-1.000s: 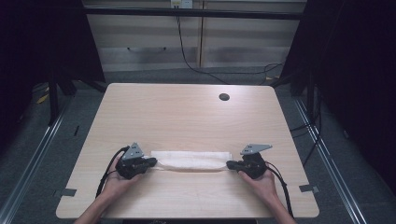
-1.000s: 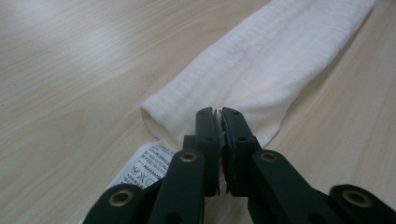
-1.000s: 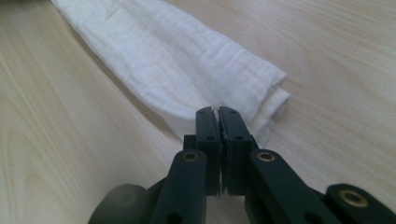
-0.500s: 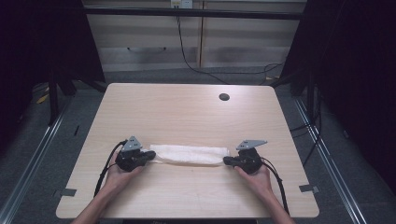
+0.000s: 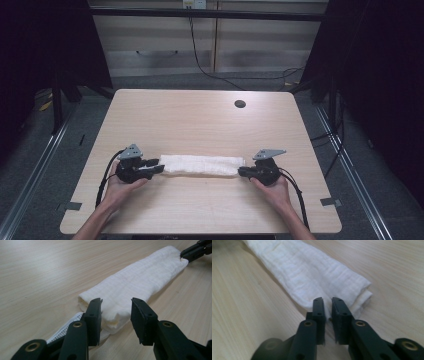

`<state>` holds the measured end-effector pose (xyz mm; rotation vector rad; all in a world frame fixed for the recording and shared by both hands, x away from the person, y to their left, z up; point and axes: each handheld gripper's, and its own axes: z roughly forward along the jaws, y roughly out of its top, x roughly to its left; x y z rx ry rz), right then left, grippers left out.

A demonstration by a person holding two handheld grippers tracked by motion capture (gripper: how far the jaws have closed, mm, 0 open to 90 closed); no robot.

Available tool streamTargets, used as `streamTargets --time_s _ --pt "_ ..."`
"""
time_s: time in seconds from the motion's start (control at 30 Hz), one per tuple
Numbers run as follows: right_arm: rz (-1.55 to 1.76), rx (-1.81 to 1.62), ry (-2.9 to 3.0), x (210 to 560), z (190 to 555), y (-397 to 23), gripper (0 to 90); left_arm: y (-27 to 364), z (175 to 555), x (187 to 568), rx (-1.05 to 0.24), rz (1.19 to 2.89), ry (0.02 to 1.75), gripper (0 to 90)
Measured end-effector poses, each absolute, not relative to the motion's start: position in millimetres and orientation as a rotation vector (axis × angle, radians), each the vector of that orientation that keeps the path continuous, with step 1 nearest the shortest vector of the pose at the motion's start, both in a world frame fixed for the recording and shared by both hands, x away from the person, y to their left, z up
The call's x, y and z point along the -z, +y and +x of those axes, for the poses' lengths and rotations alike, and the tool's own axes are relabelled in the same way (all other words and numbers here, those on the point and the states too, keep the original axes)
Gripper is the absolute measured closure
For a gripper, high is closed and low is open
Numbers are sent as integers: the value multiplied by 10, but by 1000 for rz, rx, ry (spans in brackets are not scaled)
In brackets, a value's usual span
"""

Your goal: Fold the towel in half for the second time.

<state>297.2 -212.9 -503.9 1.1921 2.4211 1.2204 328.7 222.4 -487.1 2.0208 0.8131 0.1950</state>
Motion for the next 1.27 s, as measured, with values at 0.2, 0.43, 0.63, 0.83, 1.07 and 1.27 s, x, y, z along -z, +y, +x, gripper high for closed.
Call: streamTargets --time_s 0.2,0.43,0.63,0.83,1.07,1.27 --pt "1167 -1352 2368 4916 2904 -2173 641 2247 3227 4754 -196 1981 847 434" --pt "1194 -1390 2262 4711 2717 -2360 523 2351 3095 4686 -230 1991 890 345" --pt "1234 -1398 2181 4626 2507 -2519 470 2567 2928 4663 -252 1986 921 286" --pt "1310 -1437 2109 4651 2364 -2716 430 2817 2840 4688 -256 1931 968 167" --pt "1358 -1423 1990 4643 2290 -2913 351 2945 2831 4791 -268 1928 1012 158" --pt "1426 -1373 1954 4741 2304 -3045 306 2933 2815 4820 -255 1946 1010 161"
